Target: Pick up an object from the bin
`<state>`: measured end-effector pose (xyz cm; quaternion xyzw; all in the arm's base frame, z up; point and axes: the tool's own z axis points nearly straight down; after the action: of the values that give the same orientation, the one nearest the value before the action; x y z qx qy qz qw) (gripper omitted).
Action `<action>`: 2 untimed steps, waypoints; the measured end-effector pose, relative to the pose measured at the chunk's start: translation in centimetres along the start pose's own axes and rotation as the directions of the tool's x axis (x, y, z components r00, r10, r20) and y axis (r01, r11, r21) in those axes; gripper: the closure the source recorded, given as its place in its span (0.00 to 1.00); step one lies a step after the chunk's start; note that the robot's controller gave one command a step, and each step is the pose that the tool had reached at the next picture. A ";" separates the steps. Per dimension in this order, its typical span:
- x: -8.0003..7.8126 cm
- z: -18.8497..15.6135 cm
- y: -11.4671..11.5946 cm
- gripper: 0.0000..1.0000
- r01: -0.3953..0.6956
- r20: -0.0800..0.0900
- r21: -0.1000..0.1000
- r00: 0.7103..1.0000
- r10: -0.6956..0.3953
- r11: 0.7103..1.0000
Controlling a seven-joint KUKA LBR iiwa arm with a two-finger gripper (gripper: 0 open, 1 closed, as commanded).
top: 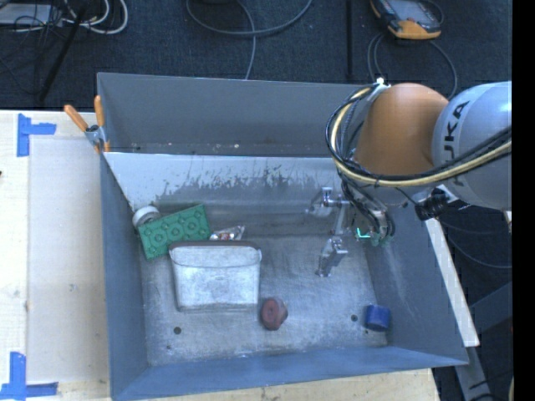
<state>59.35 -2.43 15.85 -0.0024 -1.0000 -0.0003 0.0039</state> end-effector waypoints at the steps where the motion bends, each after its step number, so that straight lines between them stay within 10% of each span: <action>1: 7.1 3.9 6.1 0.00 -0.035 -0.004 -0.003 0.999 0.035 0.999; 2: 9.9 9.0 7.3 0.00 -0.014 0.012 0.000 1.000 0.014 1.000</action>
Offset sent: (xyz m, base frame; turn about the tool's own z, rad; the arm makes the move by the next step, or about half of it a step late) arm -0.0665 0.0563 -0.0349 0.0402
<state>49.39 4.92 6.94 -0.0092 -1.0000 -0.0002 -0.0023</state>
